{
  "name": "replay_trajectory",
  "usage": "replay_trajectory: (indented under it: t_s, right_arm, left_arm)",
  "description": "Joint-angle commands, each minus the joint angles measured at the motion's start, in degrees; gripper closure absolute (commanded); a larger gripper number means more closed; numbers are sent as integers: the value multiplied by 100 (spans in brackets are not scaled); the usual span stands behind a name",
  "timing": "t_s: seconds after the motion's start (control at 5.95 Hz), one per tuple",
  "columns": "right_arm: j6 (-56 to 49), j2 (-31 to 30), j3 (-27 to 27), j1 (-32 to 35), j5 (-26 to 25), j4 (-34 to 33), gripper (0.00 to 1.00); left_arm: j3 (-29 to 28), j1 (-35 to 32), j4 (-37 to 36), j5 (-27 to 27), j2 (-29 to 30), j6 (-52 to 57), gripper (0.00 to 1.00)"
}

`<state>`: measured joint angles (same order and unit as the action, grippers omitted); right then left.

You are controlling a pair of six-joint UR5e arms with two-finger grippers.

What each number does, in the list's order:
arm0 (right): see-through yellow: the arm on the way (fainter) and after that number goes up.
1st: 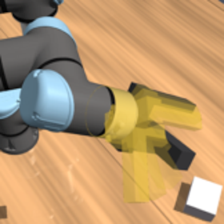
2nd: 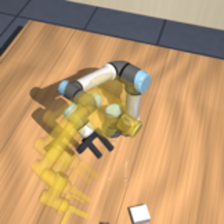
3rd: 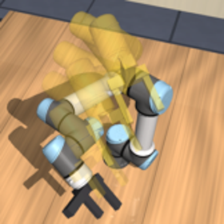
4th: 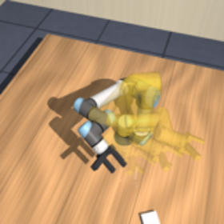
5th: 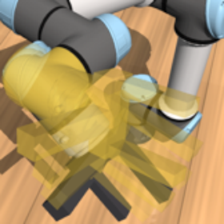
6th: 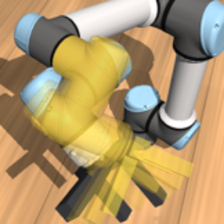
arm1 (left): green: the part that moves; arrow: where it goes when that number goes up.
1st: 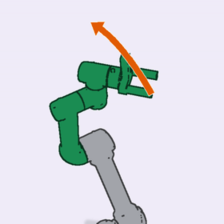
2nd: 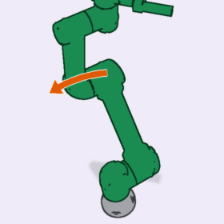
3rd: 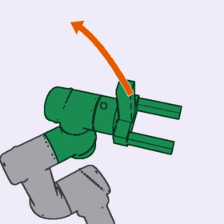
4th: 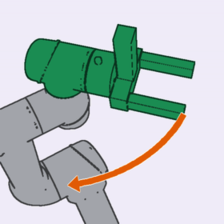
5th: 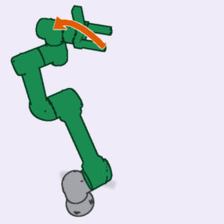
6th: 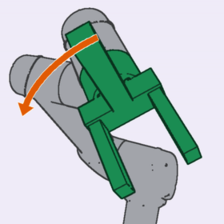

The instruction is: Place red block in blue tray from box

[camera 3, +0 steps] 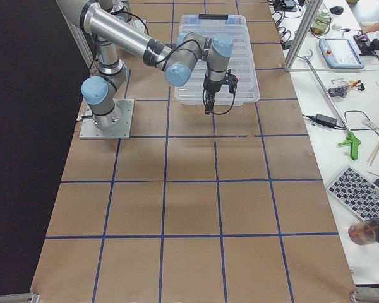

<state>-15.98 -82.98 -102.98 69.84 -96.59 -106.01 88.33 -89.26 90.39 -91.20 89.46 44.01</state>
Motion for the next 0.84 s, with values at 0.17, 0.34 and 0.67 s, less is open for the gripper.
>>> replay_trajectory:
  t_s: [0.17, 0.34, 0.67]
  right_arm:
    - [-447, -8, 6, -434, -36, -16, 0]
    - [-554, -8, 24, -506, -44, -25, 0]
    - [-869, -8, 33, -795, -45, -25, 0]
  left_arm:
    - [114, 102, -4, -4, -61, 1905, 2]
    - [88, 67, -13, -3, -26, 2597, 2]
    - [105, 23, -345, 58, 175, 3616, 3]
